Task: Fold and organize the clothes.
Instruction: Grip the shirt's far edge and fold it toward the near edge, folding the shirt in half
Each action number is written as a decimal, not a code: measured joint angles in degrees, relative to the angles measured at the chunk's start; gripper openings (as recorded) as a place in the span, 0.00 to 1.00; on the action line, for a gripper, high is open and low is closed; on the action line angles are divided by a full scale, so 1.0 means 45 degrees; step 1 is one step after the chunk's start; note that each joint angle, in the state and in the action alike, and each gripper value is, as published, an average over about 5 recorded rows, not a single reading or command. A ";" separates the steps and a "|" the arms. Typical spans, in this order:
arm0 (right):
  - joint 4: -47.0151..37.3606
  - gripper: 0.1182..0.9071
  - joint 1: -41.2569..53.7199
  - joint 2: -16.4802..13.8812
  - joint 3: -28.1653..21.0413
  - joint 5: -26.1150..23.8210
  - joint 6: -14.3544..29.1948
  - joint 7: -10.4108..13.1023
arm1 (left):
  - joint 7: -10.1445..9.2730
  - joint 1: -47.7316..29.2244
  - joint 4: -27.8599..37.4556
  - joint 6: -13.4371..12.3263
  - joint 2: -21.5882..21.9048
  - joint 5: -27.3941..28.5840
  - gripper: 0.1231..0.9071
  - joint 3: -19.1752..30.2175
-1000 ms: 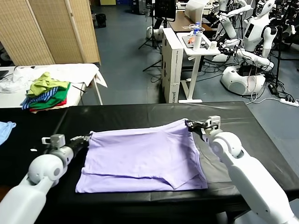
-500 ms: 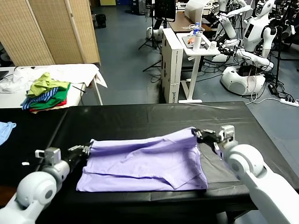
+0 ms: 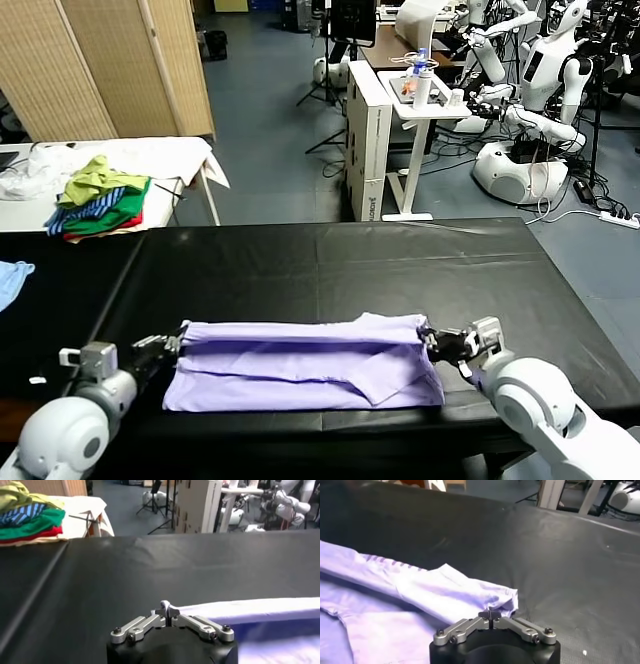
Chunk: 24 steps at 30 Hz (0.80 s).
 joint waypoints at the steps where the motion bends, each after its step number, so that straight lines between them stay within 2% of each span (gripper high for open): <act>1: 0.0015 0.03 -0.0048 -0.0020 -0.0005 -0.0003 0.0000 0.0000 | 0.0013 0.0050 -0.0001 -0.0009 -0.0030 0.0078 0.06 -0.0003; 9: 0.0040 0.03 -0.0159 -0.0061 -0.0163 -0.0043 0.0000 0.0001 | -0.0084 0.0271 -0.0043 0.0059 -0.0336 0.0393 0.06 0.0029; 19: 0.0137 0.03 -0.0201 -0.0176 -0.0190 -0.0017 0.0000 -0.0068 | -0.0500 0.0616 -0.0573 0.0621 -0.0505 0.0309 0.05 -0.0375; 24: 0.0273 0.03 -0.0314 -0.0229 -0.0176 0.0050 0.0000 -0.0175 | -0.0811 0.0376 -0.0589 0.0273 -0.0592 -0.0184 0.05 -0.0684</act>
